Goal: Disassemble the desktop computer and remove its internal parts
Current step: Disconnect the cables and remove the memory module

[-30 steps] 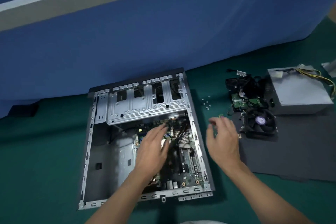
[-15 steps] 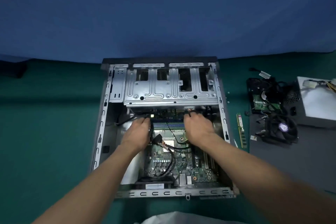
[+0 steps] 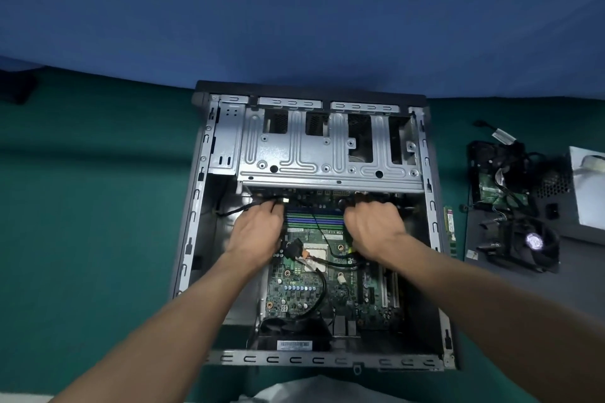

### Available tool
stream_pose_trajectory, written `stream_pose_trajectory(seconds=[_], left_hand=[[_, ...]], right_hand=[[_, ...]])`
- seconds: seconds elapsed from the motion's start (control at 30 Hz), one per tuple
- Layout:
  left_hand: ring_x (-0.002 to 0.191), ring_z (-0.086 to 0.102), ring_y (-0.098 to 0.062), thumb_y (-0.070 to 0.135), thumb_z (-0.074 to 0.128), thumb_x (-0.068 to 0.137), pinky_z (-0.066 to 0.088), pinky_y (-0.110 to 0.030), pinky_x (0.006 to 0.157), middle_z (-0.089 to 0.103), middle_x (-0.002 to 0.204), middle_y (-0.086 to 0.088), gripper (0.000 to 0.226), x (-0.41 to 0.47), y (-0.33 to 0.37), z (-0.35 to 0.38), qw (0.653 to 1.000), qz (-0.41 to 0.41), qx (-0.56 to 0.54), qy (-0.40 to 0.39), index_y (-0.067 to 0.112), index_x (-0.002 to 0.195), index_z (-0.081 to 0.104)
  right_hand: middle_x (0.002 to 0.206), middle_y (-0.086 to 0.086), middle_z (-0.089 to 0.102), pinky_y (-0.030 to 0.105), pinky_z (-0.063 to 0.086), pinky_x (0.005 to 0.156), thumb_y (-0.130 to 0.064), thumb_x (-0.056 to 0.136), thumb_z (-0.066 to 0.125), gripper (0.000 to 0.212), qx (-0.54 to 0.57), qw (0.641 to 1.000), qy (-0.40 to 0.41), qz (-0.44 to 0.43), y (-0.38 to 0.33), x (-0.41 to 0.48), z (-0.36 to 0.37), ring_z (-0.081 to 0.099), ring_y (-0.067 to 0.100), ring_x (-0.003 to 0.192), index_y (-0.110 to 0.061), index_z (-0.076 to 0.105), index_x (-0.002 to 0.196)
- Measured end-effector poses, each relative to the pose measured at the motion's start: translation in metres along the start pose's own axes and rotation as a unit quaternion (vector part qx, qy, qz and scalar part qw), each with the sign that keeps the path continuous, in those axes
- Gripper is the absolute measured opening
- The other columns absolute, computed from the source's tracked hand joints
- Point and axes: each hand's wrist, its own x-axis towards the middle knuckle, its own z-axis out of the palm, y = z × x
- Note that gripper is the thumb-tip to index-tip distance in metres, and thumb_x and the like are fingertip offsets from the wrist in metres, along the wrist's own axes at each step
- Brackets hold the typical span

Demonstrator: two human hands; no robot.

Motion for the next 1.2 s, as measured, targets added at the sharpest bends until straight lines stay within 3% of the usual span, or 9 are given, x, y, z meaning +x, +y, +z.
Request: stream_pose_trajectory(seconds=[0.13, 0.27, 0.37, 0.57, 0.67, 0.77, 0.9, 1.0, 1.2], left_hand=[[0.112, 0.052, -0.019, 0.007, 0.059, 0.090, 0.041, -0.033, 0.102, 0.054, 0.125, -0.006, 0.047, -0.002, -0.003, 0.001, 0.999, -0.003, -0.013, 0.042, 0.010, 0.135, 0.046], [0.070, 0.049, -0.011, 0.001, 0.053, 0.092, 0.048, -0.029, 0.087, 0.056, 0.079, 0.002, 0.018, 0.008, 0.000, -0.013, 0.997, -0.049, -0.014, 0.056, 0.010, 0.105, 0.062], [0.054, 0.044, -0.013, -0.003, 0.052, 0.091, 0.043, -0.029, 0.068, 0.044, 0.058, 0.004, 0.019, 0.016, 0.004, -0.023, 0.995, -0.090, -0.041, 0.029, 0.011, 0.080, 0.060], [0.075, 0.054, -0.014, 0.013, 0.061, 0.095, 0.044, -0.023, 0.073, 0.056, 0.085, 0.006, 0.016, -0.013, -0.001, -0.014, 0.962, -0.177, -0.209, 0.016, 0.013, 0.111, 0.061], [0.068, 0.053, -0.006, 0.025, 0.064, 0.093, 0.042, -0.016, 0.062, 0.056, 0.082, 0.008, 0.017, -0.040, 0.000, -0.003, 0.935, -0.236, -0.256, -0.067, 0.014, 0.105, 0.059], [0.082, 0.063, -0.015, 0.028, 0.068, 0.089, 0.055, -0.031, 0.076, 0.064, 0.092, -0.001, 0.022, -0.055, 0.008, 0.003, 0.909, -0.243, -0.312, -0.130, 0.013, 0.096, 0.054], [0.078, 0.055, -0.012, 0.020, 0.072, 0.088, 0.050, -0.029, 0.076, 0.059, 0.088, 0.002, 0.019, -0.061, 0.013, 0.000, 0.913, -0.228, -0.294, -0.168, 0.016, 0.091, 0.053], [0.079, 0.053, -0.010, 0.011, 0.070, 0.088, 0.049, -0.029, 0.071, 0.059, 0.092, 0.000, 0.022, -0.063, 0.013, 0.003, 0.926, -0.206, -0.265, -0.173, 0.014, 0.102, 0.053], [0.073, 0.050, -0.013, 0.011, 0.063, 0.090, 0.046, -0.030, 0.071, 0.052, 0.084, 0.001, 0.012, -0.063, 0.011, 0.012, 0.966, -0.145, -0.126, -0.172, 0.016, 0.102, 0.063]], right_hand=[[0.098, 0.009, 0.059, 0.033, 0.036, 0.053, -0.010, 0.088, 0.055, 0.023, -0.011, 0.999, 0.042, 0.027, -0.002, -0.010, 0.006, 0.057, 0.023, 0.083, -0.006, 0.053, 0.110], [0.085, 0.004, 0.063, 0.032, 0.034, 0.053, -0.002, 0.088, 0.048, 0.018, 0.007, 0.998, 0.049, 0.049, 0.001, -0.003, 0.000, 0.053, 0.022, 0.066, -0.012, 0.059, 0.099], [0.079, -0.002, 0.063, 0.029, 0.038, 0.055, -0.008, 0.093, 0.047, 0.015, 0.005, 0.999, 0.012, 0.040, 0.004, 0.012, 0.000, 0.051, 0.019, 0.060, -0.016, 0.059, 0.096], [0.076, -0.002, 0.057, 0.025, 0.036, 0.048, -0.013, 0.091, 0.053, 0.013, 0.028, 0.997, -0.012, 0.075, 0.003, 0.023, 0.000, 0.047, 0.015, 0.058, -0.016, 0.063, 0.098], [0.072, -0.004, 0.050, 0.028, 0.041, 0.051, -0.011, 0.087, 0.052, 0.017, 0.043, 0.998, 0.002, 0.050, -0.008, 0.009, -0.014, 0.046, 0.013, 0.058, -0.014, 0.059, 0.102], [0.103, 0.007, 0.056, 0.036, 0.051, 0.087, -0.008, 0.082, 0.054, 0.030, 0.073, 0.989, 0.095, -0.091, -0.040, -0.020, -0.011, 0.054, 0.021, 0.093, -0.010, 0.056, 0.112], [0.116, 0.006, 0.060, 0.046, 0.029, 0.112, -0.021, 0.093, 0.055, 0.024, 0.099, 0.972, 0.027, -0.213, -0.083, -0.042, 0.001, 0.052, 0.023, 0.115, -0.014, 0.059, 0.115], [0.098, 0.004, 0.066, 0.051, 0.016, 0.115, -0.020, 0.091, 0.057, 0.013, 0.017, 0.979, -0.024, -0.203, -0.096, -0.042, 0.006, 0.055, 0.024, 0.109, -0.018, 0.064, 0.102], [0.073, 0.004, 0.055, 0.039, 0.026, 0.106, -0.017, 0.096, 0.049, 0.022, 0.089, 0.985, -0.017, -0.146, -0.100, -0.041, 0.010, 0.053, 0.016, 0.077, -0.017, 0.062, 0.078]])
